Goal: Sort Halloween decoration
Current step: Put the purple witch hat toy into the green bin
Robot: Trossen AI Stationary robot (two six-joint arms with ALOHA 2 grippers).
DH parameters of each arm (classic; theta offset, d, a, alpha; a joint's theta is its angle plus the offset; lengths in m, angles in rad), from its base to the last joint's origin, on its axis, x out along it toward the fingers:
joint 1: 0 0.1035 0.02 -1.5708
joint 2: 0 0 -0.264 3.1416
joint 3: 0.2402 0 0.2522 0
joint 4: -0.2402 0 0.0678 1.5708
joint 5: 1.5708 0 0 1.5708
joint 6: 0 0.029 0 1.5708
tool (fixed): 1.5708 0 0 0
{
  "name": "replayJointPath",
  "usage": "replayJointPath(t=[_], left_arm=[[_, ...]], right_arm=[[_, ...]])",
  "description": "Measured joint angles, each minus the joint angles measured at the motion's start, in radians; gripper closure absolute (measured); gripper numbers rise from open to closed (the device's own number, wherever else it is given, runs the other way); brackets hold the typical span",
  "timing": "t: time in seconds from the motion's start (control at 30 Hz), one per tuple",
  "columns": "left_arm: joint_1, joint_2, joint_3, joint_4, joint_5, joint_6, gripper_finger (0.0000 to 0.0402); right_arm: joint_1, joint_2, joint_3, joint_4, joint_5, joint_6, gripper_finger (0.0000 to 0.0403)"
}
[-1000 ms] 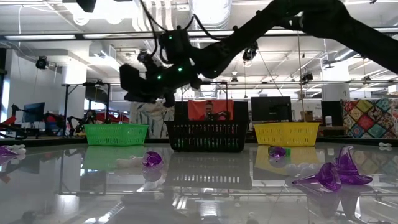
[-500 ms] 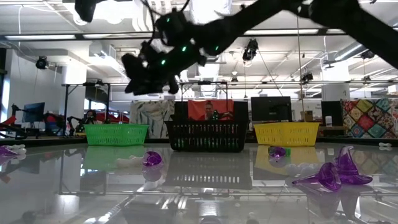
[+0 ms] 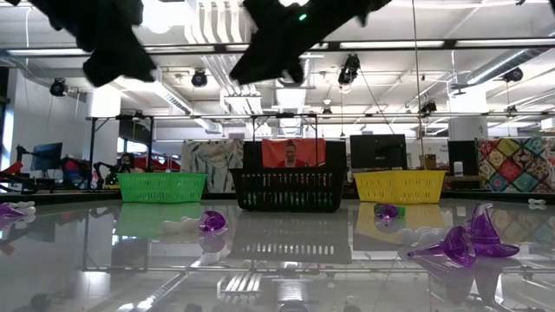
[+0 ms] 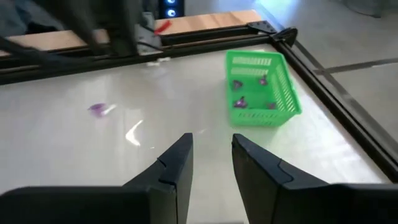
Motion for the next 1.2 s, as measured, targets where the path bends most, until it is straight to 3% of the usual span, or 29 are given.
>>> replayJointPath(t=[0.13, 0.33, 0.57, 0.87, 1.2], left_arm=[[-0.007, 0.057, 0.000, -0.093, 0.078, -0.124, 0.0278], [-0.037, 0.172, 0.000, -0.165, 0.279, -0.216, 0.0278], [-0.071, 0.332, 0.000, -0.292, 0.388, -0.239, 0.0278], [-0.135, 0.467, 0.000, -0.430, 0.438, -0.136, 0.0278], [-0.171, 0.559, 0.000, -0.413, 0.357, -0.035, 0.0278]], right_arm=[[0.040, -0.118, -0.101, -0.001, 0.044, 0.030, 0.0306], [0.096, -0.234, -0.209, -0.009, 0.208, 0.034, 0.0305], [0.117, -0.293, -0.258, -0.009, 0.236, 0.056, 0.0311], [0.118, -0.291, -0.284, -0.007, 0.237, 0.087, 0.0310], [0.118, -0.291, -0.287, -0.003, 0.237, 0.094, 0.0312]])
